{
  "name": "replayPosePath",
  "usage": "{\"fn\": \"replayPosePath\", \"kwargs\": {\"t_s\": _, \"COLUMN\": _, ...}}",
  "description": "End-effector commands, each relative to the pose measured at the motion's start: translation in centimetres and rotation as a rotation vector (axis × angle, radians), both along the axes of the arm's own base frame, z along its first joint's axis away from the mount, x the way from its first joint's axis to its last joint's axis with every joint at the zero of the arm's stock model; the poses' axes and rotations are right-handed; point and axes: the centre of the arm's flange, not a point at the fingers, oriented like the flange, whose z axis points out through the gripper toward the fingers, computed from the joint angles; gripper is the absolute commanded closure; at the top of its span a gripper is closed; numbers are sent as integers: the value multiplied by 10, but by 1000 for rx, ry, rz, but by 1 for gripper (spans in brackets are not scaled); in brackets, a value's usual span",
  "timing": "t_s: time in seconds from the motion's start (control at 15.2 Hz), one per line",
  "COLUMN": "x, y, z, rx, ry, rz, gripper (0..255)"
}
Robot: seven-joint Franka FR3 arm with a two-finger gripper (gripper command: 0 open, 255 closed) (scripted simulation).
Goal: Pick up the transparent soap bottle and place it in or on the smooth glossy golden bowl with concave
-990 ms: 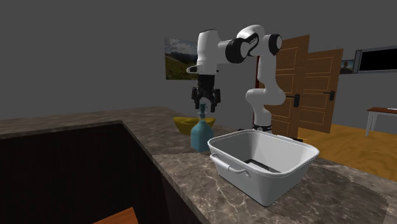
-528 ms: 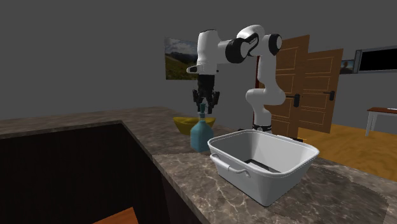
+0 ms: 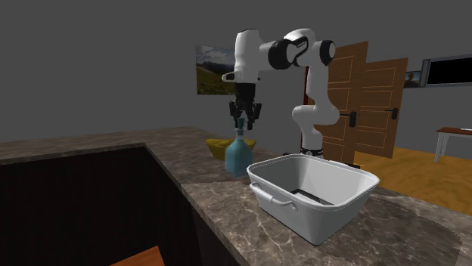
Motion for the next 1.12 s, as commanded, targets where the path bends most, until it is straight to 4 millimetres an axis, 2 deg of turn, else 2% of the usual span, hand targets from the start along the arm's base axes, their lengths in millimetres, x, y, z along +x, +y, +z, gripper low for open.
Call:
{"fn": "replayPosePath", "kwargs": {"t_s": 0.0, "x": 1, "y": 0, "z": 12, "rx": 0, "ry": 0, "rz": 0, "gripper": 255}}
{"fn": "replayPosePath", "kwargs": {"t_s": 1.06, "x": 1, "y": 0, "z": 96, "rx": 0, "ry": 0, "rz": 0, "gripper": 255}}
